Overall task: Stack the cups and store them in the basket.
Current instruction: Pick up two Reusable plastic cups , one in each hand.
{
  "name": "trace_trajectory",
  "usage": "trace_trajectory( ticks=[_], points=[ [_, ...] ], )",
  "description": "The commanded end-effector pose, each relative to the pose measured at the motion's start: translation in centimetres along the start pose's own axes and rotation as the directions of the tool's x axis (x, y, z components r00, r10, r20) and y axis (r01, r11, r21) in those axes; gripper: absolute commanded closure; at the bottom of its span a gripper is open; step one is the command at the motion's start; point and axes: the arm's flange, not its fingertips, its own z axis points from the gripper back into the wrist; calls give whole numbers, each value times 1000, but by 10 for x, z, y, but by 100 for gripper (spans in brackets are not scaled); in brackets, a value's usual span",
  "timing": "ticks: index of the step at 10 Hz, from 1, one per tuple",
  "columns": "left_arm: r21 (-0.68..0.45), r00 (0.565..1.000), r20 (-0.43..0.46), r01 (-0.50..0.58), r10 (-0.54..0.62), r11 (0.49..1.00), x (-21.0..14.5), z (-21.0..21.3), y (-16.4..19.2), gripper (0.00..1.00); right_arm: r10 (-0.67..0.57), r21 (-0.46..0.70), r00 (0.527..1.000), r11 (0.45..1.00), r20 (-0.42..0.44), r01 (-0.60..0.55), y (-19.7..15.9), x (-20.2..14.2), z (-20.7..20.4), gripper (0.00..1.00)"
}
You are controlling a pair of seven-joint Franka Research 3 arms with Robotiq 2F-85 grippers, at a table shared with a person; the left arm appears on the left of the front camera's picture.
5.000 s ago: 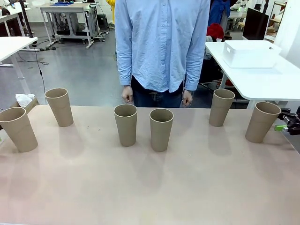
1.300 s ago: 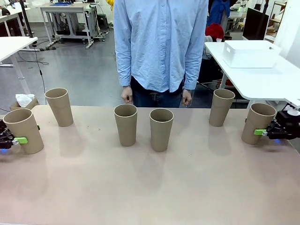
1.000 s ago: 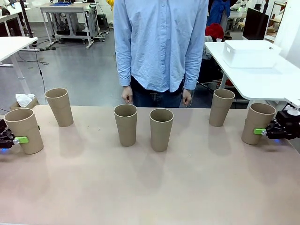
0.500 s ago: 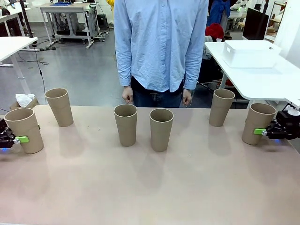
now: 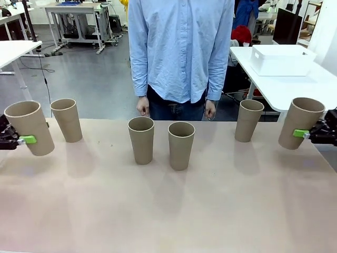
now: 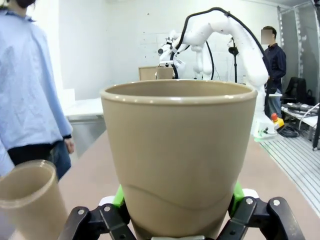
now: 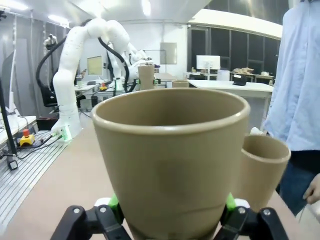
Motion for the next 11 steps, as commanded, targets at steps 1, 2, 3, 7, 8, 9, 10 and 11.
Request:
trace_trajectory(
  ticks=[1, 2, 3, 7, 8, 9, 10, 11],
  points=[
    [79, 1000, 21, -11, 10, 997, 39, -40, -26, 15, -34, -97, 998, 995, -45, 29, 41, 32, -23, 16],
    [69, 1000, 20, -9, 8, 998, 50, -59, -36, 15, -55, -105, 997, 993, -57, 49, 56, 39, -31, 16],
    [42, 1000, -8, -12, 13, 999, 58, -78, -48, 15, -49, -97, 997, 994, -56, 43, 73, 43, -41, 16],
    [-29, 993, -109, -50, 46, 998, 58, -124, -93, 15, -79, -84, 997, 993, 6, 79, 130, 42, -80, 16],
    [-20, 993, -100, -68, 66, 997, 54, -127, -96, 15, -87, -64, 996, 994, 28, 89, 138, 41, -88, 16],
    [-14, 995, -77, -57, 56, 998, 52, -128, -103, 15, -98, -23, 994, 995, 44, 99, 149, 43, -91, 16],
    [-34, 996, -64, -62, 60, 997, 51, -130, -113, 15, -94, 4, 994, 996, 60, 94, 160, 44, -94, 16],
    [-35, 997, -50, -60, 58, 998, 51, -132, -118, 15, -86, 11, 994, 996, 61, 85, 167, 44, -98, 16]
  ],
)
